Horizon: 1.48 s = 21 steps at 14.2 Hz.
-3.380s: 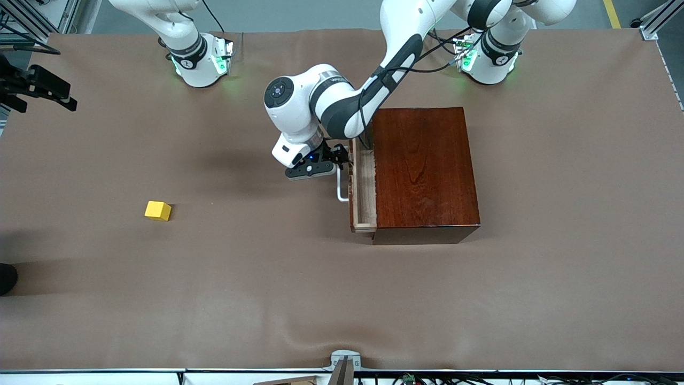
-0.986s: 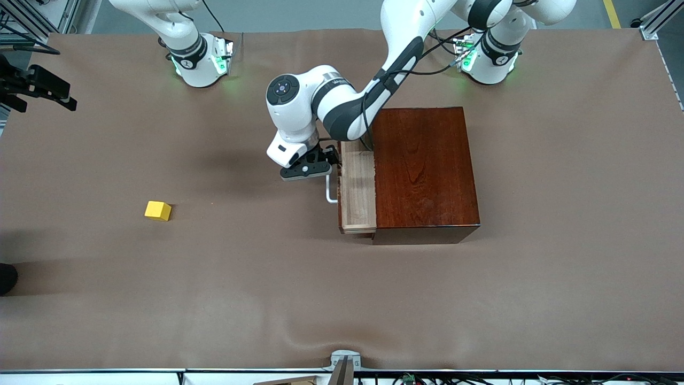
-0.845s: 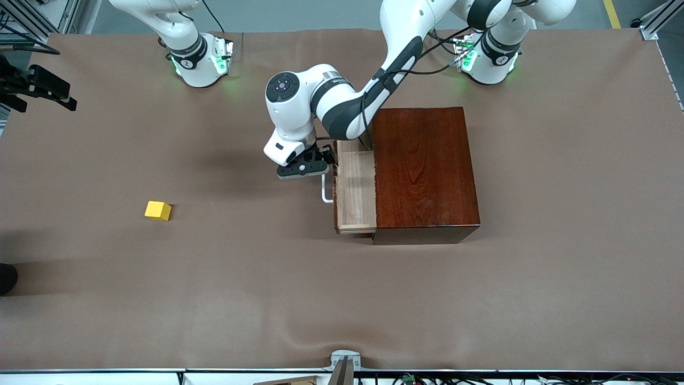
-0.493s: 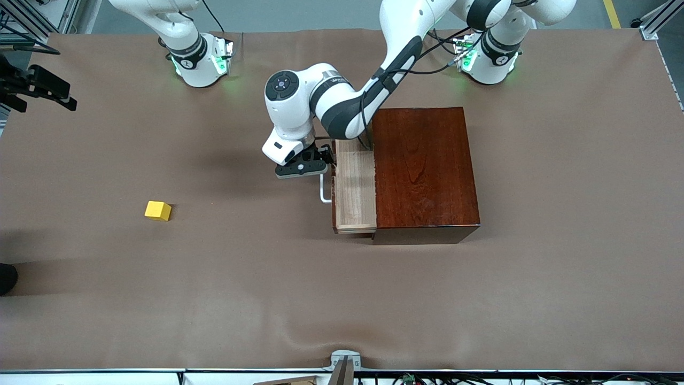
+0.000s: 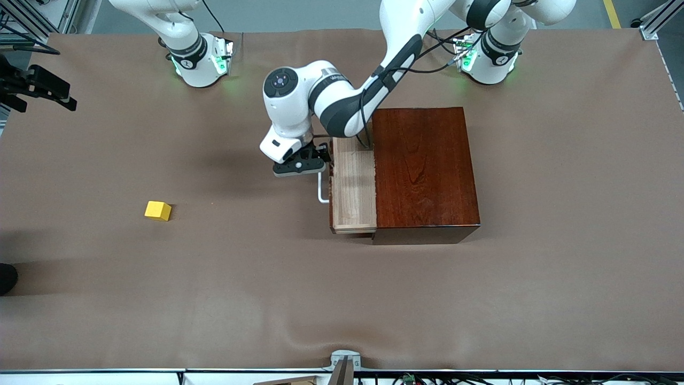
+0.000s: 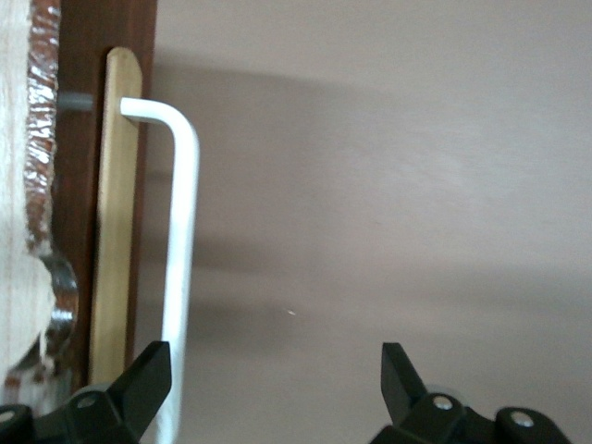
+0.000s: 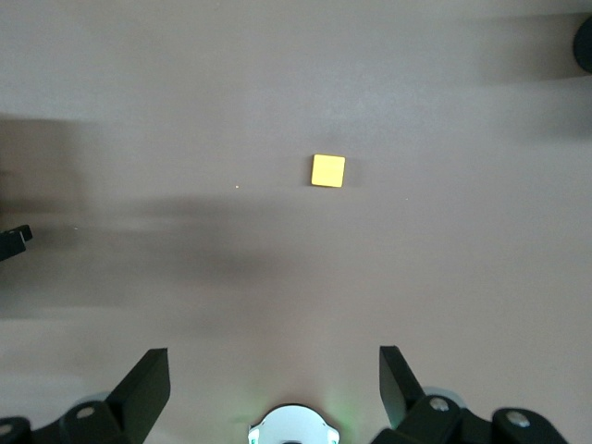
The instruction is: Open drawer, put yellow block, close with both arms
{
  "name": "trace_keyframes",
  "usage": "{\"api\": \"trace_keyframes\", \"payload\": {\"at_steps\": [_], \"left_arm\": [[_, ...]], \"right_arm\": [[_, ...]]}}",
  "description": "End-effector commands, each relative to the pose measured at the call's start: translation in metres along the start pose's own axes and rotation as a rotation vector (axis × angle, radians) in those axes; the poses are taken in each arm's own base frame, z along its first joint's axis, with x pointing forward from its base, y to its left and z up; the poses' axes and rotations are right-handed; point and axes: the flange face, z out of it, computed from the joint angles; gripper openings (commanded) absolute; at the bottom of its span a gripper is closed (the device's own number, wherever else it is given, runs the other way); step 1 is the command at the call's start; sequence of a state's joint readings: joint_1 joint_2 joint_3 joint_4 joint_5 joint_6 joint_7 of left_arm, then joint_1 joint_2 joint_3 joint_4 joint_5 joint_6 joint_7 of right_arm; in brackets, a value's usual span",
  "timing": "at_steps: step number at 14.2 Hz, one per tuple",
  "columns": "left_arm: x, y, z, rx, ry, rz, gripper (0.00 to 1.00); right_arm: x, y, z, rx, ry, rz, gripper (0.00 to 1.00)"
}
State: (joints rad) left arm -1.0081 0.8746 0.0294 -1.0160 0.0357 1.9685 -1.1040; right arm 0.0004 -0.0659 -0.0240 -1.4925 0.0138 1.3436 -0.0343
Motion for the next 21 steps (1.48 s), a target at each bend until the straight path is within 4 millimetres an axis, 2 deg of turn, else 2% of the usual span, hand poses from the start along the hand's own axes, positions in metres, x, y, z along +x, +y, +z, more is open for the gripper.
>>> {"api": "trace_keyframes", "payload": {"at_steps": [1, 3, 4, 5, 7, 8, 10, 12, 13, 15, 16, 18, 21], "left_arm": [[-0.010, 0.009, -0.031, -0.031, -0.002, -0.004, 1.00], [-0.014, 0.008, -0.040, -0.021, -0.007, -0.002, 1.00], [-0.013, 0.002, -0.059, -0.005, -0.013, -0.003, 1.00], [-0.010, -0.004, -0.082, 0.002, -0.017, -0.008, 1.00], [-0.002, -0.025, -0.153, -0.007, 0.010, -0.020, 1.00], [0.006, -0.039, -0.170, 0.008, 0.010, -0.038, 1.00], [0.031, -0.085, -0.218, 0.060, -0.016, -0.087, 1.00], [0.057, -0.132, -0.259, 0.088, -0.032, -0.119, 1.00], [0.069, -0.154, -0.275, 0.095, -0.039, -0.124, 1.00], [0.097, -0.200, -0.302, 0.102, -0.050, -0.117, 1.00], [0.107, -0.221, -0.312, 0.110, -0.058, -0.117, 1.00], [0.131, -0.266, -0.328, 0.119, -0.064, -0.130, 1.00], [0.159, -0.325, -0.339, 0.123, -0.079, -0.133, 1.00]], "right_arm": [[0.000, 0.009, 0.003, 0.007, -0.002, 0.003, 1.00], [0.007, 0.009, 0.004, 0.005, -0.004, 0.004, 1.00], [0.010, 0.008, 0.006, 0.004, -0.005, 0.000, 1.00], [0.015, 0.002, 0.011, -0.003, -0.014, -0.011, 1.00], [0.028, 0.004, 0.026, -0.006, -0.034, -0.007, 1.00], [0.035, 0.007, 0.032, 0.003, -0.030, 0.001, 1.00], [0.044, 0.008, 0.045, 0.005, -0.051, 0.005, 1.00], [0.061, 0.012, 0.071, 0.003, -0.102, 0.016, 1.00], [0.070, 0.013, 0.088, -0.004, -0.133, 0.019, 1.00], [0.080, 0.018, 0.102, -0.008, -0.140, 0.015, 1.00], [0.087, 0.017, 0.102, 0.007, -0.099, 0.014, 1.00], [0.106, -0.006, 0.130, -0.017, -0.111, -0.026, 1.00], [0.116, -0.010, 0.148, -0.017, -0.125, -0.023, 1.00]]}}
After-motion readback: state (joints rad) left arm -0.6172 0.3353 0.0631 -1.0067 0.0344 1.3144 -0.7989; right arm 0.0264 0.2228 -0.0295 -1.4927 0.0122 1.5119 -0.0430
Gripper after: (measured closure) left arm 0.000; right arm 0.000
